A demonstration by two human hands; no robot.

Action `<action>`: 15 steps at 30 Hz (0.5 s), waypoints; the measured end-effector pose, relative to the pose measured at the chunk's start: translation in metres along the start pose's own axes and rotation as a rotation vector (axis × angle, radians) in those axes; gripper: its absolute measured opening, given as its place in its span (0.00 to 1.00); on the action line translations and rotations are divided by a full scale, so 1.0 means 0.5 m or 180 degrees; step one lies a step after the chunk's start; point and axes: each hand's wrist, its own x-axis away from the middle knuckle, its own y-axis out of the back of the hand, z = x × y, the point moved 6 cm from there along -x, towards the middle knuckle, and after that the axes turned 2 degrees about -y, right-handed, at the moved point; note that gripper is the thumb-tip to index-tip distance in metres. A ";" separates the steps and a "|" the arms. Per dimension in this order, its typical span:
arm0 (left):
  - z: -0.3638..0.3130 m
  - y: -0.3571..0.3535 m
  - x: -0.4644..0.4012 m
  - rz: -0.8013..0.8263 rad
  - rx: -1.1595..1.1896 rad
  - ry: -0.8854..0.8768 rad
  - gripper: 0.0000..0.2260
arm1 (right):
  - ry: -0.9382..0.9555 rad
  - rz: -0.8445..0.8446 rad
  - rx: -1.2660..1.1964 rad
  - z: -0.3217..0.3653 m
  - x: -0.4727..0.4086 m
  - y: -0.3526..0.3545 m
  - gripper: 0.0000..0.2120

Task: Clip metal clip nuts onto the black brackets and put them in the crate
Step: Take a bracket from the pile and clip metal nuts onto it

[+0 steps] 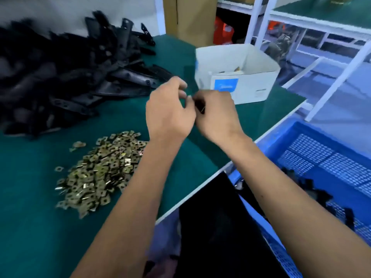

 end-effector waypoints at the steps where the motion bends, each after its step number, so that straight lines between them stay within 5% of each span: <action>1: 0.040 0.035 0.002 -0.0099 -0.0054 0.0118 0.09 | 0.0133 0.0155 -0.0056 0.043 0.000 -0.031 0.11; 7: 0.279 0.285 0.072 -0.0726 -0.0656 0.0772 0.09 | 0.0977 0.1197 -0.0192 0.324 0.050 -0.230 0.07; 11: 0.396 0.424 0.122 -0.1370 -0.1194 0.1369 0.11 | 0.1438 0.1322 -0.0061 0.442 0.063 -0.313 0.03; 15: 0.469 0.468 0.136 -0.1663 -0.0917 0.1964 0.13 | 0.1404 0.1186 0.0103 0.501 0.039 -0.372 0.22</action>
